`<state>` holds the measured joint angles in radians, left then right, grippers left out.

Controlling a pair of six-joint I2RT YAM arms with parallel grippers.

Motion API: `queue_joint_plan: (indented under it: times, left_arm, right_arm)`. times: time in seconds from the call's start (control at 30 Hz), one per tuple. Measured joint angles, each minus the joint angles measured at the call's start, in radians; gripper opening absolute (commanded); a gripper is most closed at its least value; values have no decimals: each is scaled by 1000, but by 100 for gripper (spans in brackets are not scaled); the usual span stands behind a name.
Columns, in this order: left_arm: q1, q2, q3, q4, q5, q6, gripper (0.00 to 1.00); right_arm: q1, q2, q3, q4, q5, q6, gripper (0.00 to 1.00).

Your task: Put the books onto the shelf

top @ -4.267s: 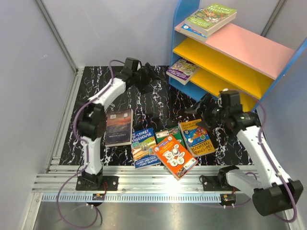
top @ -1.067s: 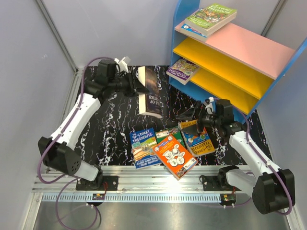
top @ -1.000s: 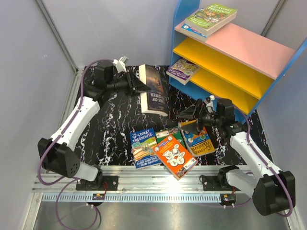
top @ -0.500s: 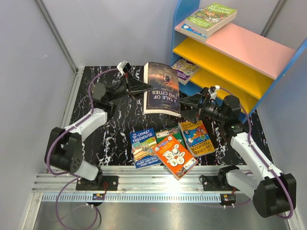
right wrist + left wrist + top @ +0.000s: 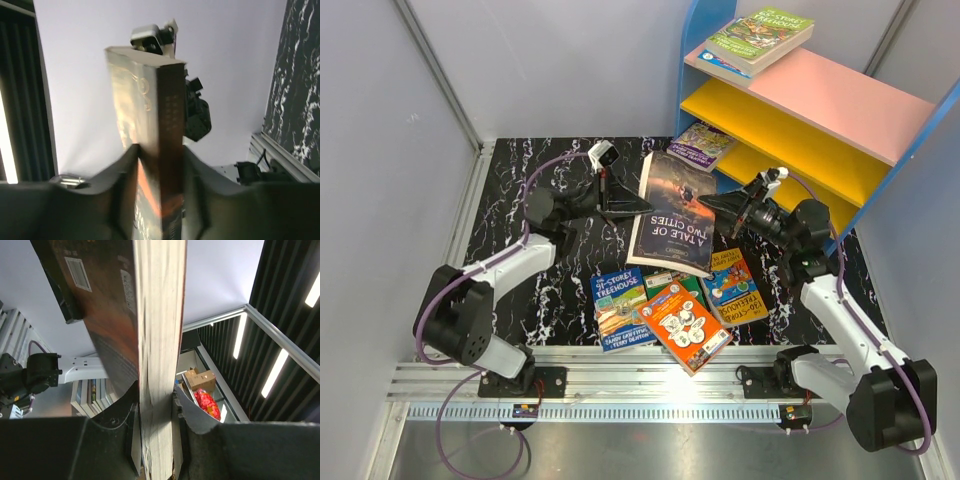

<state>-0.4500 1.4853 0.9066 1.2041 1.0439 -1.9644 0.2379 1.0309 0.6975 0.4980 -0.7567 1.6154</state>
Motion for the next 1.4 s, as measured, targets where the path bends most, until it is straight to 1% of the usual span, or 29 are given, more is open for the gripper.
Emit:
queue_joint_plan:
  times: [0.03,0.07,0.1,0.13,0.17,0.2,0.23,0.27,0.3,0.33,0.37,0.47,0.5,0.53,0.6,0.67,0.73,0.77,0.87,0.93,1.03,1.13,1.23,1.4]
  left_arm:
    - [-9,0,0,-4,-2,7,0]
    - [-11,-2,0,-8,-7,18,0]
    - [-11,-5,0,-27,-8,35,0]
    - [-11,-12,2,-61,-8,56,5]
    - [-11,-18,5,-93,-7,83,8]
    - [-13,-29,14,-160,1,127,14]
    - [-14,-40,27,-230,6,180,35]
    - [-14,-52,55,-333,16,260,46]
    - [-17,-64,103,-488,16,369,57]
    - [-22,-72,180,-703,-5,502,75]
    - [-29,-66,285,-932,-39,649,99]
    - [-46,-33,600,-1510,-221,1010,99]
    - [-47,-26,670,-1630,-278,1090,99]
    - [-49,-22,745,-1766,-366,1180,99]
    - [-55,-22,863,-1981,-537,1317,99]
    - [-75,-24,946,-2121,-717,1416,99]
    - [-151,-24,1029,-2251,-928,1506,99]
    - [-202,-24,1056,-2290,-1007,1539,99]
    - [-424,-16,1101,-2372,-1252,1630,99]
    - [-566,5,1116,-2406,-1384,1673,99]
    - [-719,64,1127,-2433,-1523,1712,99]
    - [-816,120,1127,-2435,-1601,1738,99]
    - [-908,167,1132,-2416,-1646,1771,99]
    - [-1004,249,1162,-2385,-1659,1811,99]
  right_arm:
    - [-2,-2,2,2,-3,3,27]
    - [-5,-6,2,7,4,8,15]
    - [-5,-10,3,9,8,11,8]
    - [-8,-19,3,4,15,14,3]
    - [-12,-27,3,-4,18,15,0]
    - [-13,-39,3,-19,31,14,0]
    - [-15,-50,3,-34,39,13,0]
    - [-19,-62,3,-55,48,6,0]
    - [-20,-73,3,-74,56,-6,0]
    - [-19,-86,4,-106,60,-22,0]
    - [-14,-99,8,-150,60,-39,0]
    - [-5,-125,46,-299,61,-105,0]
    - [-4,-130,71,-356,64,-134,0]
    - [-3,-133,98,-407,67,-158,0]
    - [-1,-130,178,-567,84,-236,0]
    - [2,-108,266,-724,111,-328,0]
    - [4,-70,348,-882,157,-420,0]
    - [4,-44,387,-964,187,-462,0]
    - [3,45,488,-1168,279,-563,0]
    - [4,107,546,-1284,336,-611,0]
    - [4,170,597,-1402,412,-662,0]
    - [4,204,619,-1491,470,-694,0]
    - [5,228,622,-1552,490,-708,0]
    - [11,239,622,-1575,490,-710,0]
